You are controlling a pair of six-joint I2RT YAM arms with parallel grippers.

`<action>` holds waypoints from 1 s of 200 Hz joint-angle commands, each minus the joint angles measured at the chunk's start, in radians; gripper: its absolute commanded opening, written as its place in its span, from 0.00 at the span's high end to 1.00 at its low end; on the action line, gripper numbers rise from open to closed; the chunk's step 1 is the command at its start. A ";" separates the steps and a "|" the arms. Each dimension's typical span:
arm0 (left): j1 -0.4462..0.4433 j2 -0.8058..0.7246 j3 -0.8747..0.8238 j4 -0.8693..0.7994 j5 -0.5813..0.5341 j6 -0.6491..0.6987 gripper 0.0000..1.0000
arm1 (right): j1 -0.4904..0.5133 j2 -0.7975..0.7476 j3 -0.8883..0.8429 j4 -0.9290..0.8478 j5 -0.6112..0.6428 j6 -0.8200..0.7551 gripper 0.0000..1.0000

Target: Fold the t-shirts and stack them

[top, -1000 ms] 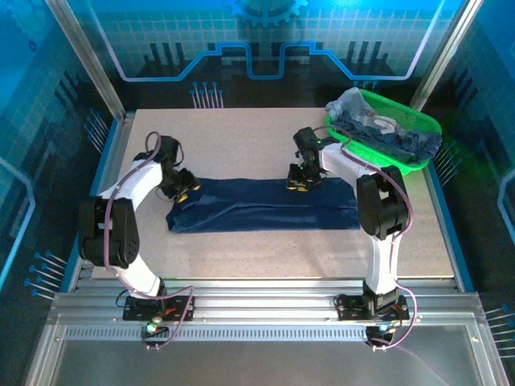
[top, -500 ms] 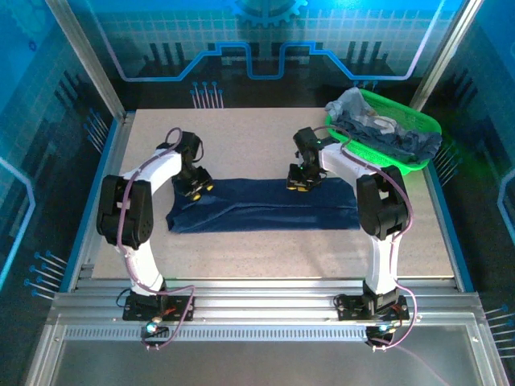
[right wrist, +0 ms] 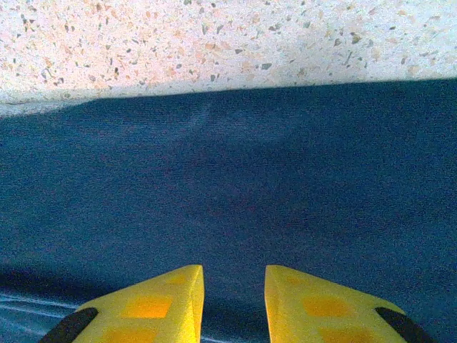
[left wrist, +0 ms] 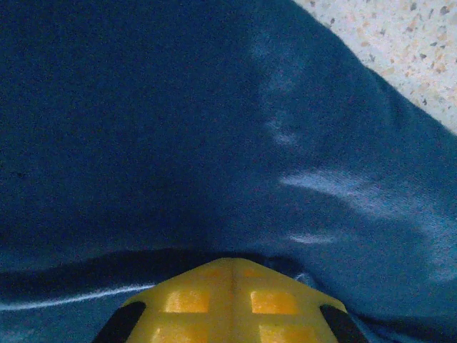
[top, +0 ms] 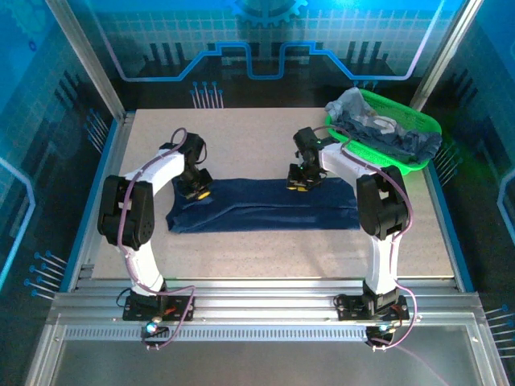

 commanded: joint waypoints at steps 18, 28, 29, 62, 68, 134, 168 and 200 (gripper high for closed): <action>-0.040 -0.109 -0.045 -0.052 -0.009 0.025 1.00 | -0.008 -0.028 -0.023 0.002 0.004 0.008 0.70; -0.048 -0.132 -0.060 -0.061 -0.004 0.022 1.00 | -0.007 -0.036 -0.028 0.002 0.005 0.007 0.70; -0.048 -0.135 -0.062 -0.062 -0.003 0.021 1.00 | -0.007 -0.037 -0.028 0.002 0.005 0.007 0.70; -0.099 -0.216 -0.115 -0.101 0.023 -0.004 1.00 | -0.009 -0.059 -0.042 0.002 0.007 0.007 0.70; -0.107 -0.230 -0.125 -0.110 0.025 -0.008 1.00 | -0.010 -0.063 -0.044 0.003 0.006 0.006 0.70; -0.217 -0.331 -0.246 -0.099 0.125 -0.114 1.00 | -0.032 -0.136 -0.085 0.000 -0.013 0.001 0.70; -0.298 -0.324 -0.258 -0.082 0.143 -0.166 1.00 | -0.044 -0.150 -0.111 0.000 -0.013 -0.004 0.69; -0.327 -0.298 -0.260 -0.107 0.151 -0.170 1.00 | -0.045 -0.157 -0.130 0.004 -0.015 -0.002 0.70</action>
